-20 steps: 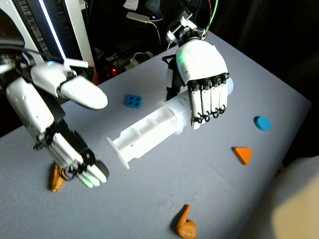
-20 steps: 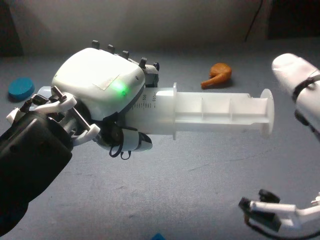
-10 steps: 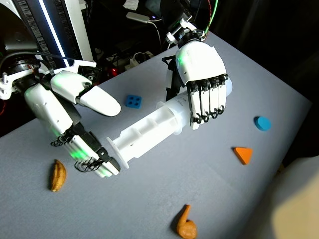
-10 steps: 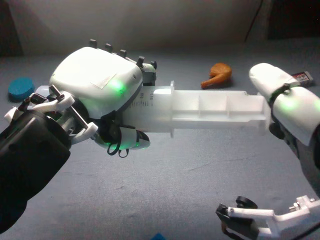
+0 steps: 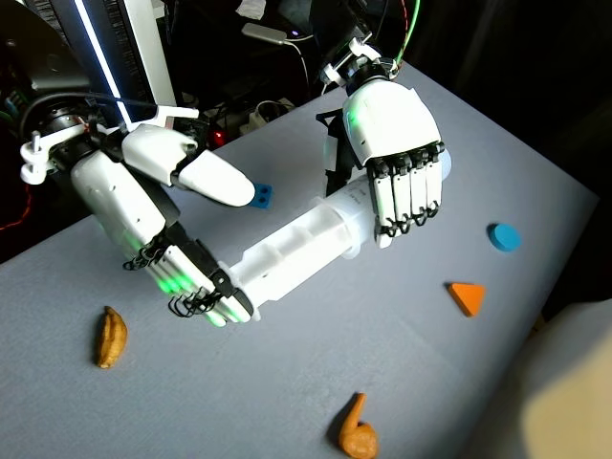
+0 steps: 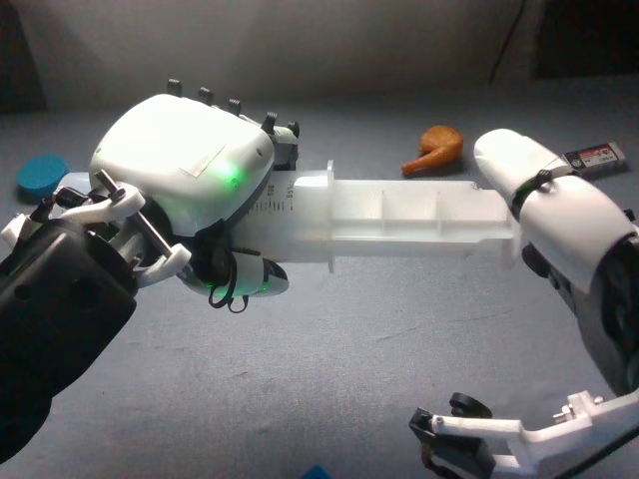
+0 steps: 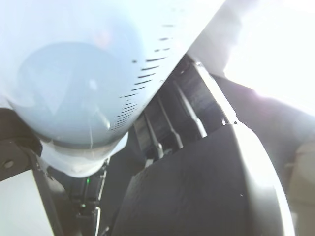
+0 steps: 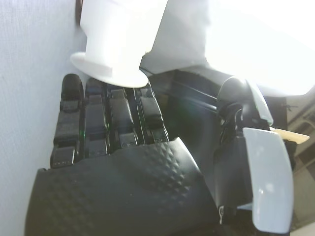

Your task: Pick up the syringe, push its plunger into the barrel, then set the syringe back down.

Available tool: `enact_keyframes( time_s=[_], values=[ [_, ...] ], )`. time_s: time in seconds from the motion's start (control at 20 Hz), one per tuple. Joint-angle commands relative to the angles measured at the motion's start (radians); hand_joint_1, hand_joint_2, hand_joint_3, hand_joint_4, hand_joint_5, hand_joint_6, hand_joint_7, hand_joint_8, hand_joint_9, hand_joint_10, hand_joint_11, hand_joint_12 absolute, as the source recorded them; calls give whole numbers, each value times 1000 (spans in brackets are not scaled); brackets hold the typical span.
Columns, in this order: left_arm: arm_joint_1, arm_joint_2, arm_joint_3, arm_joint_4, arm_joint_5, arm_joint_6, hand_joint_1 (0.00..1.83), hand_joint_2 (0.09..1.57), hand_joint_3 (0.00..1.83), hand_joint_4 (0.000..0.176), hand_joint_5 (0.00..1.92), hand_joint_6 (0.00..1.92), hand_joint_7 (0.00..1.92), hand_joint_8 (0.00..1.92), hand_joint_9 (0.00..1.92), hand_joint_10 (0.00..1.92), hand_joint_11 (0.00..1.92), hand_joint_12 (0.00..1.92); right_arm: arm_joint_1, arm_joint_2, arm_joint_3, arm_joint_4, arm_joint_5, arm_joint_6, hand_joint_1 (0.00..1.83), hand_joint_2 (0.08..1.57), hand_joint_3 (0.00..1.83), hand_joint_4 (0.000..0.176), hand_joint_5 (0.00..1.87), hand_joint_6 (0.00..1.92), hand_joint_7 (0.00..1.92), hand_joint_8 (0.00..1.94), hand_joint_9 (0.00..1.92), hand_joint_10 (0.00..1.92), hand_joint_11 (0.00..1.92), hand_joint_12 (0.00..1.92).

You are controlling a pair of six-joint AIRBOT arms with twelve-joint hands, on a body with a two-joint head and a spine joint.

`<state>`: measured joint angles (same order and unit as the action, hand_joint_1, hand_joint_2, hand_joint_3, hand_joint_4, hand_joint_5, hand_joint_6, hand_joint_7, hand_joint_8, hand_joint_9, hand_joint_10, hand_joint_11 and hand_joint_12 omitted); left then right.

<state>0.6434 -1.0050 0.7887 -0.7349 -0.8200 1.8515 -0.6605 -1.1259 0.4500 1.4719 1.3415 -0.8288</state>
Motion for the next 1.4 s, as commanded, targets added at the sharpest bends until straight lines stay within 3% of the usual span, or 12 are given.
enact_keyframes(
  time_s=[0.0, 0.1, 1.0, 1.35],
  values=[
    [-15, -1, -3, 80, -99, -16, 1377, 1110, 0, 0, 985, 824, 1008, 1024, 860, 1252, 786, 1116, 17, -18, -8, -132, -40, -8, 0, 1098, 0, 68, 109, 0, 61, 1, 14, 1, 0, 265],
    [-21, -3, -3, 80, -94, -10, 1373, 1117, 0, 0, 969, 887, 1009, 1026, 819, 1271, 727, 1133, 18, -30, -6, -132, -43, -21, 0, 1100, 1, 67, 105, 0, 65, 2, 23, 3, 0, 285],
    [-35, 2, 0, 80, -79, -6, 1376, 1114, 0, 0, 972, 829, 1017, 1030, 842, 1269, 779, 1145, 120, -159, 37, -122, -156, -74, 0, 1101, 0, 67, 96, 0, 76, 0, 33, 0, 0, 334],
    [-42, 3, 4, 80, -78, 0, 1374, 1113, 0, 0, 992, 847, 1015, 1017, 822, 1269, 737, 1181, 125, -246, 126, -108, -231, -65, 0, 1102, 0, 68, 81, 0, 49, 0, 12, 1, 0, 340]
  ],
)
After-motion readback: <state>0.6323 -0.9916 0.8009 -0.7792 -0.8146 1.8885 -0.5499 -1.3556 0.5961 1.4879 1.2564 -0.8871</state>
